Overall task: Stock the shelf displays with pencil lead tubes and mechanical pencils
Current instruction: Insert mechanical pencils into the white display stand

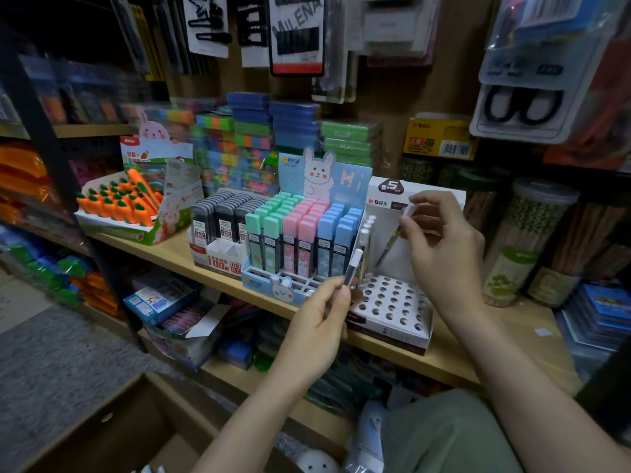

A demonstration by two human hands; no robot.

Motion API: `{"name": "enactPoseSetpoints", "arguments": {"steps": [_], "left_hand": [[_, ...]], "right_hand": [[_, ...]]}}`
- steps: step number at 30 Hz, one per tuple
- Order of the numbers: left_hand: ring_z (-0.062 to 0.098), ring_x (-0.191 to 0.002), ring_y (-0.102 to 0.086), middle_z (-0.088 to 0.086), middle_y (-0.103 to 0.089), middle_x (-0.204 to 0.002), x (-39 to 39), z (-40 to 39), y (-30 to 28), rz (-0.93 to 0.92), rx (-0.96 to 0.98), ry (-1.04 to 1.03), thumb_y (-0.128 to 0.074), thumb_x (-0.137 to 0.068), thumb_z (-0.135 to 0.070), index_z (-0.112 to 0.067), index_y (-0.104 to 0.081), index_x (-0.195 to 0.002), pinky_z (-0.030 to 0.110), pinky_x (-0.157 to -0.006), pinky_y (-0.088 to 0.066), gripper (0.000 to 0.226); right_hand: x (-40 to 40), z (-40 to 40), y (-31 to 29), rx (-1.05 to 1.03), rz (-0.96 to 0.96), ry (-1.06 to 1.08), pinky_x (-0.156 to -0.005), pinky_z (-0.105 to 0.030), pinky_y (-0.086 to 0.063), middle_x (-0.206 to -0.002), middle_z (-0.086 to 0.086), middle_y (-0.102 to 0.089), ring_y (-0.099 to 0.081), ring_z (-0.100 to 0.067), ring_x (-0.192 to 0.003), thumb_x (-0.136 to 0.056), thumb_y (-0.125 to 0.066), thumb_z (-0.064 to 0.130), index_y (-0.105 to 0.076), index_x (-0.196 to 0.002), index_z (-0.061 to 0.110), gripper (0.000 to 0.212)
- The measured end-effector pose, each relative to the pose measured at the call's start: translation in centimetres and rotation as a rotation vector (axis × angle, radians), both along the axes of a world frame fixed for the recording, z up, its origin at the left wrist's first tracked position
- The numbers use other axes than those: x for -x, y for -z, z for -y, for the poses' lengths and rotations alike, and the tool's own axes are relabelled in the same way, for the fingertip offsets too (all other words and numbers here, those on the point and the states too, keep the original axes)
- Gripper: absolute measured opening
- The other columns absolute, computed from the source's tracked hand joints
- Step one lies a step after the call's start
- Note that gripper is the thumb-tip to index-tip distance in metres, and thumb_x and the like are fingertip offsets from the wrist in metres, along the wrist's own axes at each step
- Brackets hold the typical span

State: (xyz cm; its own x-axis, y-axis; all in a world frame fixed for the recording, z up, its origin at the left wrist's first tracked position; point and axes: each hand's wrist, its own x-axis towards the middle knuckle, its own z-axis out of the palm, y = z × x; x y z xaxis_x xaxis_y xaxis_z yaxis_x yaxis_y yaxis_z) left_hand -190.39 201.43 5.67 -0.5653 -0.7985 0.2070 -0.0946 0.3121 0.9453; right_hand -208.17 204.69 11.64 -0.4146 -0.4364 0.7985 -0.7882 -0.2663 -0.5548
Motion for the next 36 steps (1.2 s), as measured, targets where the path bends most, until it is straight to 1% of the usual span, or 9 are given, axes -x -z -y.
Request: {"name": "enactPoseSetpoints", "arguments": {"steps": [9,16,18,21,24,29,32,34,36], "left_hand": [[0.006,-0.068,-0.052,-0.016,-0.052,-0.067,-0.3,-0.1,0.8,0.062,0.109,-0.09,-0.038,-0.101,-0.041,-0.026,-0.056,-0.124,0.025,-0.064,-0.04,0.033],[0.009,-0.068,-0.054,-0.01,-0.056,-0.075,-0.4,-0.1,0.1,0.103,0.104,-0.08,-0.038,-0.102,-0.038,-0.027,-0.052,-0.12,0.029,-0.063,-0.042,0.025],[0.008,-0.068,-0.054,-0.009,-0.056,-0.075,-0.5,-0.1,0.2,0.105,0.111,-0.078,-0.039,-0.102,-0.037,-0.027,-0.053,-0.117,0.028,-0.064,-0.042,0.023],[0.005,-0.066,-0.053,-0.01,-0.056,-0.074,-0.5,-0.2,0.3,0.107,0.122,-0.077,-0.038,-0.103,-0.038,-0.029,-0.053,-0.117,0.024,-0.06,-0.039,0.023],[0.006,-0.075,-0.057,-0.009,-0.061,-0.083,-0.5,-0.1,0.3,0.119,0.128,-0.084,-0.037,-0.103,-0.039,-0.029,-0.052,-0.119,0.026,-0.063,-0.043,0.024],[0.013,-0.079,-0.056,-0.005,-0.062,-0.087,-0.5,-0.2,0.1,0.088,0.09,-0.075,-0.04,-0.102,-0.038,-0.028,-0.053,-0.118,0.029,-0.068,-0.043,0.023],[-0.001,-0.071,-0.054,-0.008,-0.069,-0.099,-0.6,-0.3,-0.1,-0.05,0.007,-0.026,-0.047,-0.1,-0.032,-0.022,-0.056,-0.117,0.02,-0.065,-0.042,0.021],[-0.003,-0.06,-0.05,-0.01,-0.07,-0.095,-0.6,-0.5,-0.2,-0.171,-0.086,0.017,-0.049,-0.1,-0.025,-0.02,-0.059,-0.111,0.014,-0.057,-0.039,0.016],[0.003,-0.055,-0.044,-0.007,-0.069,-0.085,-0.5,-0.9,-0.4,-0.275,-0.18,0.062,-0.049,-0.101,-0.019,-0.018,-0.061,-0.109,0.017,-0.05,-0.036,0.015]], "right_hand": [[-0.3,-0.9,0.1,-0.079,0.007,-0.025,-0.075,-0.01,-0.052,-0.09,0.023,-0.063,-0.064,0.007,-0.086,-0.089,-0.068,0.013,-0.06,-0.104,0.029,0.023],[-1.0,0.2,-0.7,-0.091,0.021,0.045,-0.081,-0.026,-0.057,-0.084,0.016,-0.067,-0.067,0.001,-0.081,-0.088,-0.071,0.015,-0.068,-0.104,0.023,0.018],[-1.3,0.6,-0.9,-0.115,0.014,0.066,-0.08,-0.019,-0.055,-0.083,0.011,-0.068,-0.067,-0.003,-0.079,-0.088,-0.07,0.014,-0.068,-0.104,0.022,0.018],[-1.8,0.7,-0.8,-0.197,-0.033,0.105,-0.067,0.006,-0.037,-0.078,0.013,-0.062,-0.059,0.001,-0.07,-0.087,-0.07,0.009,-0.067,-0.104,0.022,0.022],[-2.0,0.6,-0.7,-0.235,-0.017,0.108,-0.06,0.009,-0.031,-0.074,0.02,-0.057,-0.051,0.015,-0.062,-0.087,-0.069,0.007,-0.067,-0.105,0.021,0.023],[-2.0,0.4,-0.2,-0.367,0.023,0.081,-0.055,0.002,-0.04,-0.084,0.018,-0.062,-0.054,0.016,-0.068,-0.09,-0.067,0.013,-0.062,-0.113,0.03,0.029],[-1.9,-0.9,0.0,-0.254,0.094,0.068,-0.059,0.0,-0.045,-0.09,0.017,-0.065,-0.062,0.012,-0.069,-0.088,-0.07,0.02,-0.059,-0.12,0.036,0.038],[-1.8,-1.7,0.0,-0.139,0.157,-0.01,-0.063,-0.014,-0.055,-0.084,0.014,-0.068,-0.067,0.001,-0.072,-0.087,-0.071,0.024,-0.061,-0.111,0.038,0.029],[-2.2,-2.2,0.1,-0.159,0.224,-0.173,-0.068,-0.028,-0.06,-0.083,0.008,-0.071,-0.07,-0.006,-0.075,-0.086,-0.072,0.026,-0.065,-0.108,0.035,0.024]]}}
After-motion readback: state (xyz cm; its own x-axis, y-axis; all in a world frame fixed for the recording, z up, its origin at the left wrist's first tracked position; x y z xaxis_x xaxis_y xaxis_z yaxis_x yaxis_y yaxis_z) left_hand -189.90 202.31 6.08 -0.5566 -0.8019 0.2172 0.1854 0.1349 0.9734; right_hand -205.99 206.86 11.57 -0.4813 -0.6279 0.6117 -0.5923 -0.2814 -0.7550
